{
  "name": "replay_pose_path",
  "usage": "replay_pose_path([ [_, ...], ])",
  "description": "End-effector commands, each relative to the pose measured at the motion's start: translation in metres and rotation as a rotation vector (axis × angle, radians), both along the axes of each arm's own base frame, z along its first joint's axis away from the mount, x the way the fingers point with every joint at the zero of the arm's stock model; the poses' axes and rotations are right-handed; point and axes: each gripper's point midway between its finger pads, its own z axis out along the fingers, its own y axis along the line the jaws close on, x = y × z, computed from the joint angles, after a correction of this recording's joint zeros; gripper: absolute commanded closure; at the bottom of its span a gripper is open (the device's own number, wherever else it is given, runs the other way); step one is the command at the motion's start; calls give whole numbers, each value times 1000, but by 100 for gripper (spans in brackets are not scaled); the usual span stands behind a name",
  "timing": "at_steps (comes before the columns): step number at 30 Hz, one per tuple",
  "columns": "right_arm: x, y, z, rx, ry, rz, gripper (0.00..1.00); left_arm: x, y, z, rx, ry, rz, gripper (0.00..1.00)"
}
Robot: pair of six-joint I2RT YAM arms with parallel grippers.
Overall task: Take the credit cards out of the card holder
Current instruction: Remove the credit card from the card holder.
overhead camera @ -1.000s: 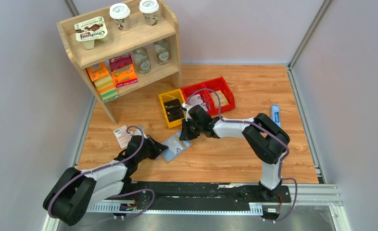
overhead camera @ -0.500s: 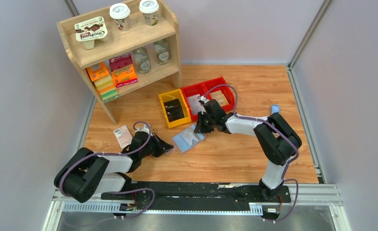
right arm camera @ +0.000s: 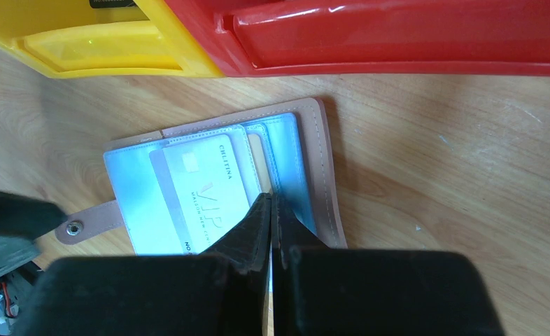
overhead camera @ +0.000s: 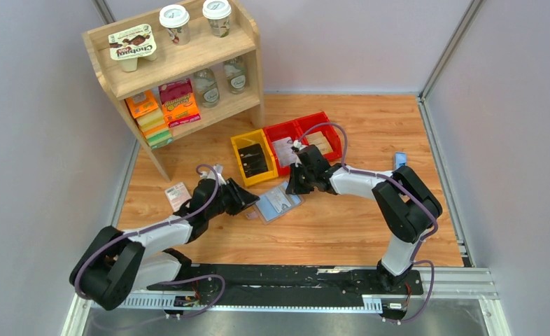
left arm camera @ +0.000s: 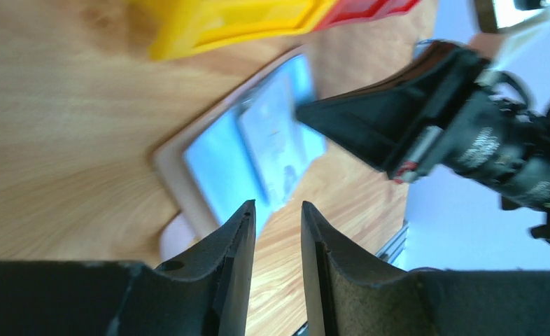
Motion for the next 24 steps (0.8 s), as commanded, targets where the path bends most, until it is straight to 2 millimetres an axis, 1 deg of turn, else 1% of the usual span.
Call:
replay_pose_path([
  [1, -30, -50, -44, -209, 123, -35, 100, 14, 0, 35, 46, -93, 58, 61],
  [4, -31, -49, -45, -197, 131, -46, 100, 18, -6, 39, -12, -77, 81, 60],
  [9, -35, -46, -50, -177, 155, -54, 100, 21, -34, 33, -28, -65, 58, 59],
  [10, -36, -46, -50, -175, 158, -54, 100, 22, -35, 25, -11, -53, 66, 59],
  [11, -36, -45, -50, -172, 159, -54, 100, 23, -39, 27, -21, -64, 63, 58],
  [14, -37, -45, -51, -164, 161, -50, 100, 28, -40, 14, -4, -56, 84, 57],
  [15, -38, -45, -51, -163, 162, -49, 100, 29, -40, 13, 1, -62, 85, 56],
  [18, -38, -45, -52, -162, 163, -47, 100, 30, -41, 0, 27, -45, 82, 56],
  [19, -39, -45, -53, -161, 163, -44, 100, 34, -38, -3, 41, -51, 103, 56],
  [24, -42, -44, -55, -153, 170, -35, 100, 39, -45, -20, 23, -28, 104, 57],
])
